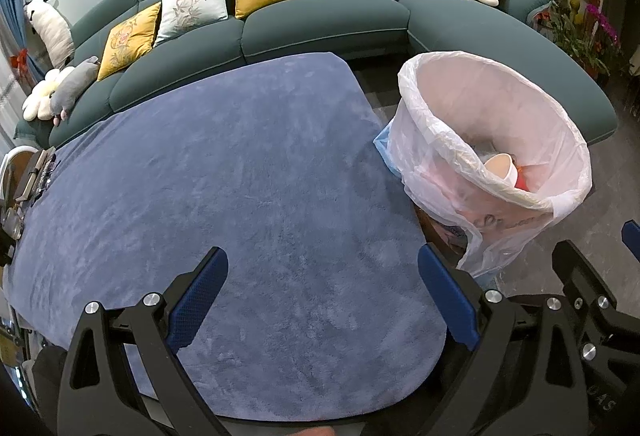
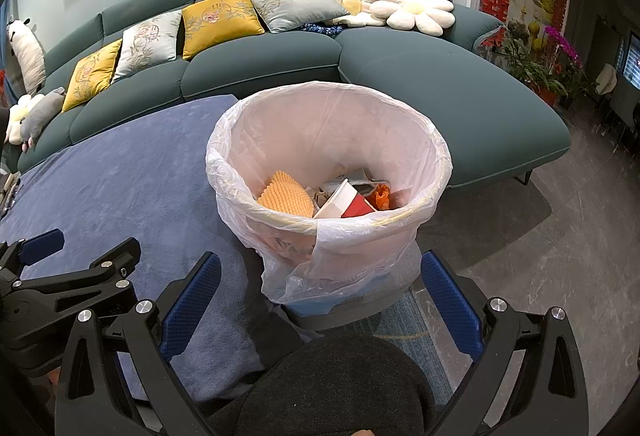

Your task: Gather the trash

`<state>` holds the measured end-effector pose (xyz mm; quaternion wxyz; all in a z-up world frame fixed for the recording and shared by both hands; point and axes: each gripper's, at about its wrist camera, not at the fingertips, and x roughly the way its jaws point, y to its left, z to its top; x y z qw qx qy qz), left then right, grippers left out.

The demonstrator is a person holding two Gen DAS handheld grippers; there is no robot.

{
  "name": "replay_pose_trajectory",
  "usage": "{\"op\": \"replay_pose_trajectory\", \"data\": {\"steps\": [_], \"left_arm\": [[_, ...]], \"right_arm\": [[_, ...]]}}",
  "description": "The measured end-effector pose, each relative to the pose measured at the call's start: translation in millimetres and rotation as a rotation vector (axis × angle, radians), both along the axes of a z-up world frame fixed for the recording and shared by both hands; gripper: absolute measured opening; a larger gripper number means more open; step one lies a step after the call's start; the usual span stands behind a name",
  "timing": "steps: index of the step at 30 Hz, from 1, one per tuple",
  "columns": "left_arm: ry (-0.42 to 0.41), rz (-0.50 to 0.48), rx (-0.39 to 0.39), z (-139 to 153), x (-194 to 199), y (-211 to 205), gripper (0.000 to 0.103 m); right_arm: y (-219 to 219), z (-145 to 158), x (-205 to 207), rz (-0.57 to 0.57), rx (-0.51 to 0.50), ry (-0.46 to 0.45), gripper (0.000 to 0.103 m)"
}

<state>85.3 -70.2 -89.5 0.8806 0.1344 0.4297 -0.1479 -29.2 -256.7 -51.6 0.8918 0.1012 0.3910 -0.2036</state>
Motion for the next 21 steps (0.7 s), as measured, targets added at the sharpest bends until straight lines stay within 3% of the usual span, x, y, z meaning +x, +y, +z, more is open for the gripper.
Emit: {"op": "replay_pose_trajectory", "data": {"steps": [21], "left_arm": [[-0.001, 0.014, 0.010, -1.1, -1.3, -0.1, 0.091]], "right_arm": [[0.9, 0.3, 0.4, 0.000, -0.001, 0.001, 0.096]]}}
